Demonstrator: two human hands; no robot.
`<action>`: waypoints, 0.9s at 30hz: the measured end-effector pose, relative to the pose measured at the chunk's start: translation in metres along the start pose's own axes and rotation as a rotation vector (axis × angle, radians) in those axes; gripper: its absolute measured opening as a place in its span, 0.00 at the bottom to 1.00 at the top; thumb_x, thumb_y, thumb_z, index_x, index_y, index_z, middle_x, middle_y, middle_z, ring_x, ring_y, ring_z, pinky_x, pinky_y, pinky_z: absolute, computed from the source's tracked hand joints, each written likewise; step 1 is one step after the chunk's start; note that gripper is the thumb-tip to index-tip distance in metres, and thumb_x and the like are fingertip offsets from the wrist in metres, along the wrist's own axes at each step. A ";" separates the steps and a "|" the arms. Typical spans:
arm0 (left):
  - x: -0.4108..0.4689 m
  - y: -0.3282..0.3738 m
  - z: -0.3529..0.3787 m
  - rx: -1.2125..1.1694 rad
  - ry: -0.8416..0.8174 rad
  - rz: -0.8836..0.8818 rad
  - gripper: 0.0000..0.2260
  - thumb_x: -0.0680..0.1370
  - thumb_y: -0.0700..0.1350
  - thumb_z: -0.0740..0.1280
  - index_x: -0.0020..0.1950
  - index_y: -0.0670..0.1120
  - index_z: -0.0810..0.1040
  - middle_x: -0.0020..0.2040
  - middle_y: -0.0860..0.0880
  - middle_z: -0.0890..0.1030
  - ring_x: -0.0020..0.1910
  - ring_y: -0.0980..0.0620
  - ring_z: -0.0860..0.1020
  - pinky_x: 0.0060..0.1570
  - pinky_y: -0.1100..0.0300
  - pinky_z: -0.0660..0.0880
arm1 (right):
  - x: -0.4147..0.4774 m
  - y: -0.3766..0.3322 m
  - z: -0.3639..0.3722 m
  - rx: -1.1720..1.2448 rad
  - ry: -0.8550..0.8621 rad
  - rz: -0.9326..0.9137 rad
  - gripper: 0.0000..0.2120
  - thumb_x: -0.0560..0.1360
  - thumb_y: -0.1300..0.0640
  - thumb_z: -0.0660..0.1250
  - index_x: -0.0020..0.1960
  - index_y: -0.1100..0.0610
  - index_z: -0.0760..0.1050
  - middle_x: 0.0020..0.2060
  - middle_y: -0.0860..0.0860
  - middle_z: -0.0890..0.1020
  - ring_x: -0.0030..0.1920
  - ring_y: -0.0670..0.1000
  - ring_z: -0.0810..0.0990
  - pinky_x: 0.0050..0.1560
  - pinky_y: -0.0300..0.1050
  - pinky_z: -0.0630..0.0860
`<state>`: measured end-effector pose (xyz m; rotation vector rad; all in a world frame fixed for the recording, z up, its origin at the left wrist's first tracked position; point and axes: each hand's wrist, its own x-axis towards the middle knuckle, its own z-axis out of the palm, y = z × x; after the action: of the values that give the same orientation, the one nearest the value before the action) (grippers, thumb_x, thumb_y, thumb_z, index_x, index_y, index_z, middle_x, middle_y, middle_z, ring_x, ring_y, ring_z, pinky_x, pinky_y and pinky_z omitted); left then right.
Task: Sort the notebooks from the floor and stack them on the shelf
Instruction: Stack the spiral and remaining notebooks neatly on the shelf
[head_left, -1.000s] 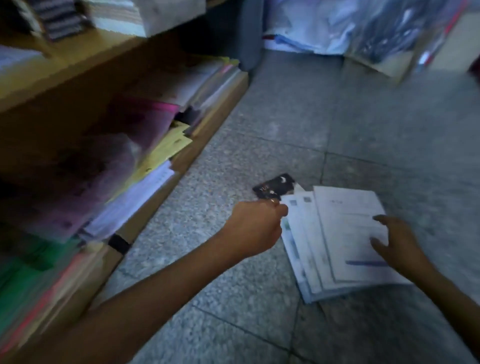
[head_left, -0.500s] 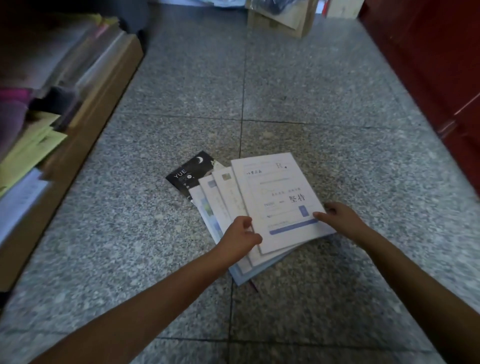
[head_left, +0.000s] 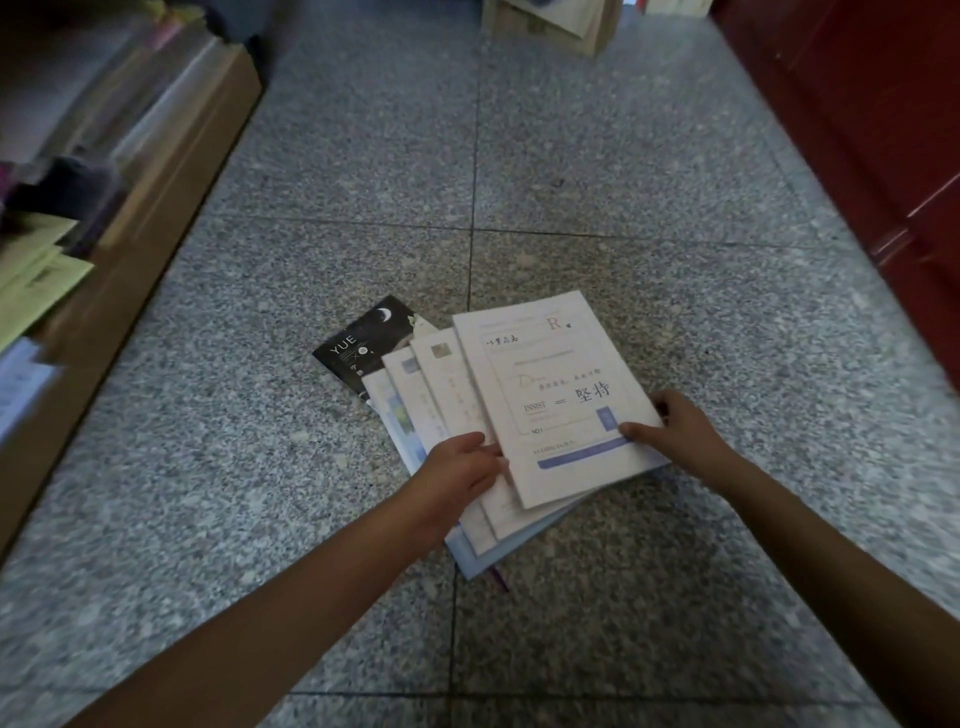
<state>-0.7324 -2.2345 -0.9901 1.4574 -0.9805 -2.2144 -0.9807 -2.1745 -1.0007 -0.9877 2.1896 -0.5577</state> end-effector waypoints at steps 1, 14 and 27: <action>-0.002 0.001 0.002 0.023 -0.039 0.017 0.14 0.77 0.30 0.61 0.62 0.38 0.73 0.57 0.44 0.79 0.60 0.49 0.75 0.55 0.65 0.74 | 0.000 0.000 0.000 0.041 0.007 -0.018 0.16 0.73 0.58 0.70 0.55 0.61 0.67 0.48 0.54 0.73 0.47 0.52 0.72 0.37 0.42 0.68; -0.033 0.028 0.003 -0.055 -0.040 0.328 0.20 0.79 0.35 0.60 0.64 0.53 0.58 0.67 0.51 0.69 0.56 0.50 0.76 0.32 0.55 0.80 | -0.015 -0.055 0.004 0.631 0.004 -0.180 0.05 0.80 0.61 0.58 0.52 0.51 0.69 0.48 0.51 0.80 0.44 0.49 0.79 0.41 0.41 0.76; -0.171 0.116 -0.110 0.035 0.330 0.885 0.26 0.75 0.38 0.65 0.71 0.51 0.64 0.59 0.48 0.79 0.36 0.54 0.81 0.21 0.62 0.73 | -0.086 -0.231 0.024 0.709 -0.474 -0.537 0.25 0.76 0.64 0.64 0.69 0.47 0.66 0.43 0.54 0.84 0.31 0.50 0.80 0.28 0.39 0.74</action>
<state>-0.5719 -2.2573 -0.8205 1.0398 -1.2253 -1.2861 -0.8077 -2.2540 -0.8430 -1.1402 1.1543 -1.1125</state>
